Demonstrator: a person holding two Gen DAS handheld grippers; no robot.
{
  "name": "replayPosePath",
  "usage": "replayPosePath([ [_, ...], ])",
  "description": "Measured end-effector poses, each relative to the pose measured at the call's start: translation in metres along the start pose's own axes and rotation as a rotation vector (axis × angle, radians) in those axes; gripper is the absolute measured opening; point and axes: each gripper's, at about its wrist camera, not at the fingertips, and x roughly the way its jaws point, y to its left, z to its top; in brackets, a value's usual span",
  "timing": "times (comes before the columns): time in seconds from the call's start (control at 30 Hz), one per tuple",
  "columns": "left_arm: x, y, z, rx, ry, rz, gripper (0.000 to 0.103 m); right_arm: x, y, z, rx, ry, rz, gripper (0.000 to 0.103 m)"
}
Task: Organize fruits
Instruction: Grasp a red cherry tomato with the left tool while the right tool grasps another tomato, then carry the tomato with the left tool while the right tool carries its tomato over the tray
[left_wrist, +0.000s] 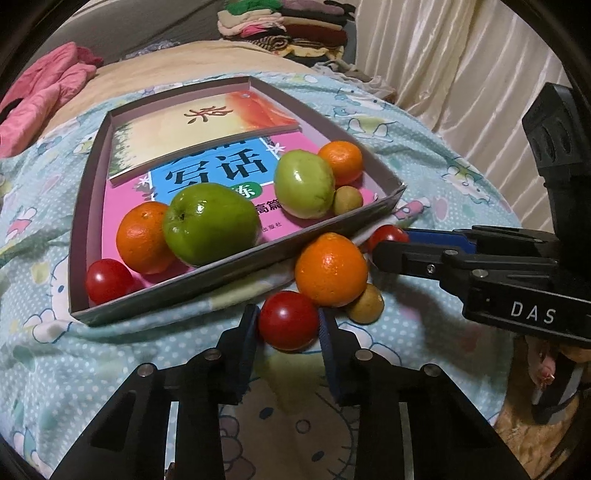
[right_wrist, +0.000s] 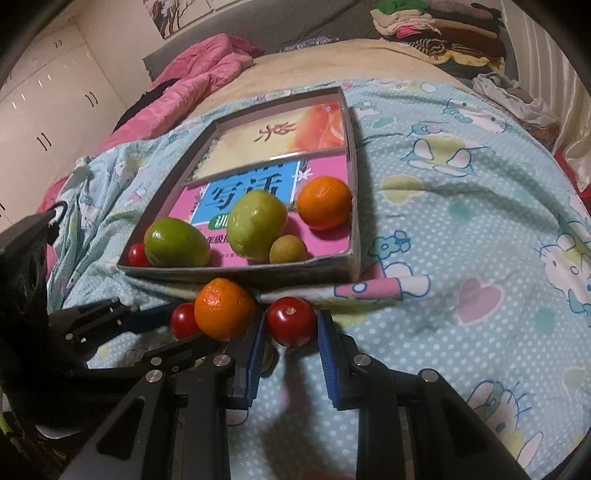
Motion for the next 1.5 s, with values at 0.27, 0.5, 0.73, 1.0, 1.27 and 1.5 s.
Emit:
replayPosePath([
  [0.27, -0.025, 0.007, 0.0, -0.041, -0.069, -0.05, 0.032, -0.014, 0.002, 0.002, -0.002, -0.058, 0.025, 0.028],
  [0.5, -0.037, 0.02, -0.001, -0.104, -0.089, -0.051, 0.032, -0.02, 0.006, 0.004, -0.014, -0.089, 0.041, 0.028],
  [0.73, -0.072, 0.033, 0.0, -0.124, -0.217, -0.005, 0.032, -0.03, 0.01, 0.007, -0.036, -0.146, 0.056, 0.028],
  [1.0, -0.086, 0.062, 0.004, -0.193, -0.275, 0.058, 0.032, -0.041, 0.009, 0.013, -0.033, -0.212, 0.068, 0.028],
  [1.27, -0.085, 0.071, 0.006, -0.211, -0.287, 0.097, 0.033, -0.05, 0.01, 0.018, -0.044, -0.268, 0.066, 0.028],
  [1.5, -0.067, 0.063, 0.009, -0.176, -0.237, 0.096, 0.033, -0.049, 0.008, 0.024, -0.044, -0.284, 0.047, 0.028],
])
